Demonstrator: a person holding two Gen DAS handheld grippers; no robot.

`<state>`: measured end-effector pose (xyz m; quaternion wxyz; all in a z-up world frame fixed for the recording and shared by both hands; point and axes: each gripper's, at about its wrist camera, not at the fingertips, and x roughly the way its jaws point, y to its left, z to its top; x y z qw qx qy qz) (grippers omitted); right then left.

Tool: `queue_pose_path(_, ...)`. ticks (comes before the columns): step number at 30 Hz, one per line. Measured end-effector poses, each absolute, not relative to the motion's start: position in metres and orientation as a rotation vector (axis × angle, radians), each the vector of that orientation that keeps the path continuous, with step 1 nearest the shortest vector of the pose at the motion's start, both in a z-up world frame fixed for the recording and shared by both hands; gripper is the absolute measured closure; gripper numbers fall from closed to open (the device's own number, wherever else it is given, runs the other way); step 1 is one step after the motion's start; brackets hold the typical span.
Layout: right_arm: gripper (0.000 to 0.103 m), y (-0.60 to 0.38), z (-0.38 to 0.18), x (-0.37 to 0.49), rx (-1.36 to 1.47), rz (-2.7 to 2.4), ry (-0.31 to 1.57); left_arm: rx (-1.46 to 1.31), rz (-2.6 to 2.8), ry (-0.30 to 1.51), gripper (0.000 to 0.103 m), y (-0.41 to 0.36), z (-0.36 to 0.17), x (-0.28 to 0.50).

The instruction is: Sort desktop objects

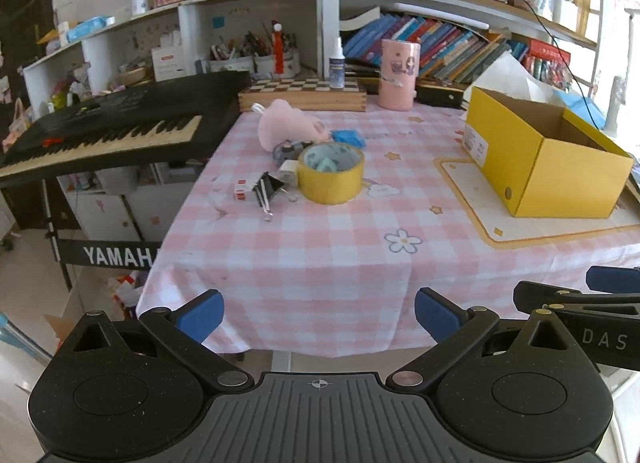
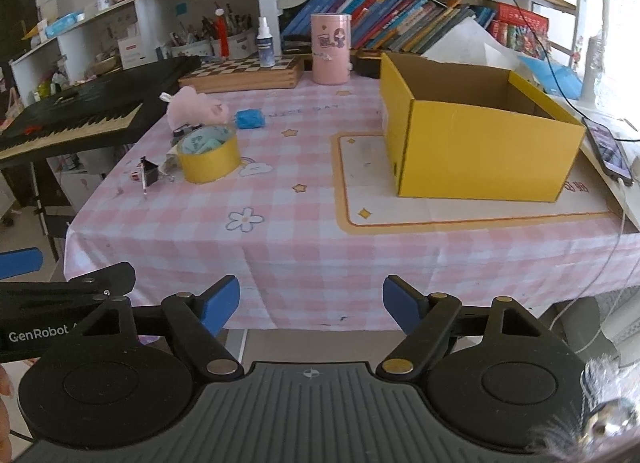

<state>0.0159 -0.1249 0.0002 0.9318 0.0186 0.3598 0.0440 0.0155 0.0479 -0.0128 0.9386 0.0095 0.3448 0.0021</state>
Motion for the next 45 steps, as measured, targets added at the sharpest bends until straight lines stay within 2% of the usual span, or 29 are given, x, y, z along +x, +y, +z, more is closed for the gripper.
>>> queue_pose_path(10, 0.033, -0.107, 0.003, 0.031, 0.006, 0.173, 0.721, -0.001, 0.035, 0.702, 0.002, 0.06, -0.014, 0.018)
queue_pose_path(21, 0.033, -0.102, -0.001, 0.082, -0.002, 0.223, 0.724, -0.008, 0.093, 0.723, 0.002, 0.063, -0.019, 0.066)
queue_pose_path(27, 0.033, -0.107, -0.001, 0.124, 0.012, 0.249, 0.721, -0.014, 0.127, 0.741, 0.007, 0.062, -0.024, 0.101)
queue_pose_path(37, 0.033, -0.105, -0.005, 0.18, 0.011, 0.328, 0.747, -0.059, 0.231, 0.755, 0.025, 0.079, -0.033, 0.147)
queue_pose_path(45, 0.034, -0.099, -0.004, 0.208, -0.018, 0.382, 0.732, -0.061, 0.241, 0.791, 0.046, 0.082, -0.057, 0.18)
